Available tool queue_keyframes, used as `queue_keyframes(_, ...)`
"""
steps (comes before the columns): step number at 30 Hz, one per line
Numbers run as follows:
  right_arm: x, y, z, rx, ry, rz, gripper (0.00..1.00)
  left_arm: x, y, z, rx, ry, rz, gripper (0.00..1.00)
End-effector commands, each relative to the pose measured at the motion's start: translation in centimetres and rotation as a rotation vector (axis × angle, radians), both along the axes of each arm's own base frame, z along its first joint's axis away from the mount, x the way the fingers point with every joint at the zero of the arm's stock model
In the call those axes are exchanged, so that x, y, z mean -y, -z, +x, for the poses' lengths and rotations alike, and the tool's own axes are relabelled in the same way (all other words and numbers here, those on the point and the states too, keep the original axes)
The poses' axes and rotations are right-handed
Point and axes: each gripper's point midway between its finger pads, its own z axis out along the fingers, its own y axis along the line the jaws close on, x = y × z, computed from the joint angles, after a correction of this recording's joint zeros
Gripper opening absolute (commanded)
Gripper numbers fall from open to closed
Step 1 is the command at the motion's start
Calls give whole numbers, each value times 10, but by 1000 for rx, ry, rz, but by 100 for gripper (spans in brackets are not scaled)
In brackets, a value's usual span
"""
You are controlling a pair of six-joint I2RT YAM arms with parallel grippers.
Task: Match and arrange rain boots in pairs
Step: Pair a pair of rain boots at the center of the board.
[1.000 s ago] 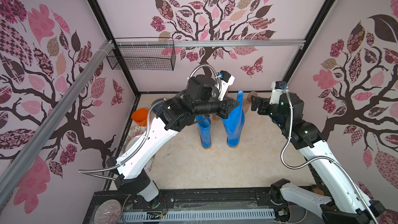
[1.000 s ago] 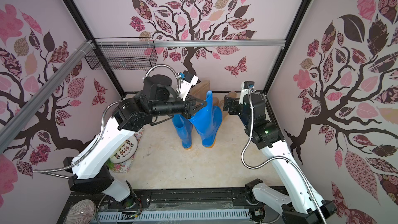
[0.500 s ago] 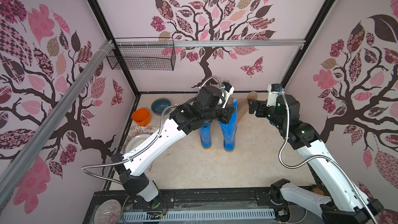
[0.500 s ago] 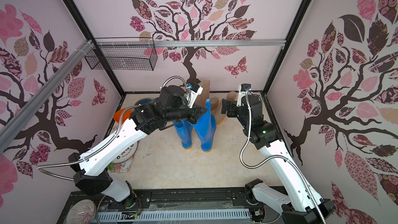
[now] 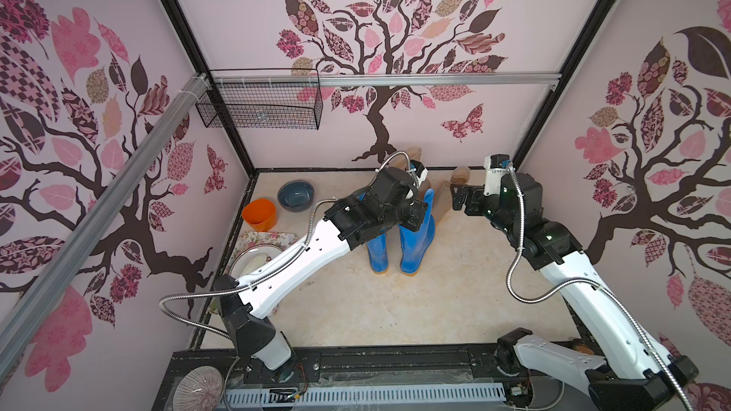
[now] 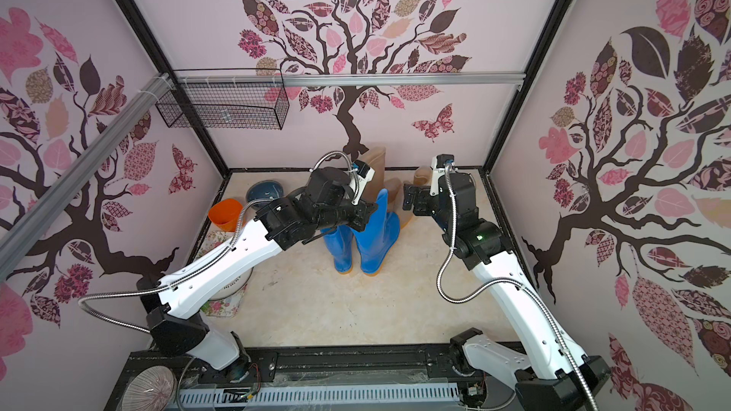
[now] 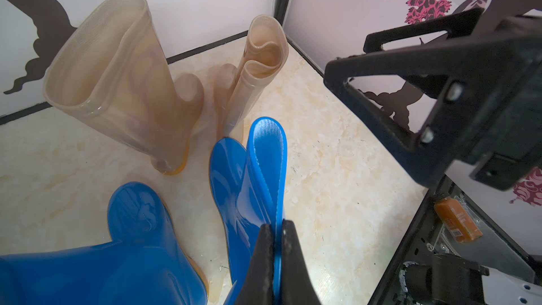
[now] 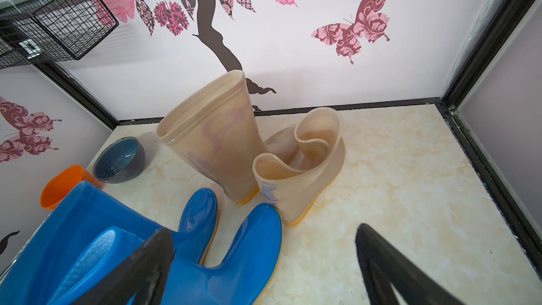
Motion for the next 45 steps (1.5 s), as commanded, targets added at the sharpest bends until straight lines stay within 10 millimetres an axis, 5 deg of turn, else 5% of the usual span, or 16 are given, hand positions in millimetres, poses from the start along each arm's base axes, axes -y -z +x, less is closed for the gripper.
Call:
queue_keyframes(1,2,1,4,-4,15,-5,99,7,-28,11,92,-23,-101,0)
queue_keyframes(19,1,9,10,-30,20,-21,100,-12,-63,-18,84,17,-177,0)
queue_keyframes(40,-15,25,16,-94,-46,-10,100,-22,15,31,18,-281,-63,0)
queue_keyframes(45,-18,27,17,-107,-62,-10,100,-23,18,37,20,-343,-65,0)
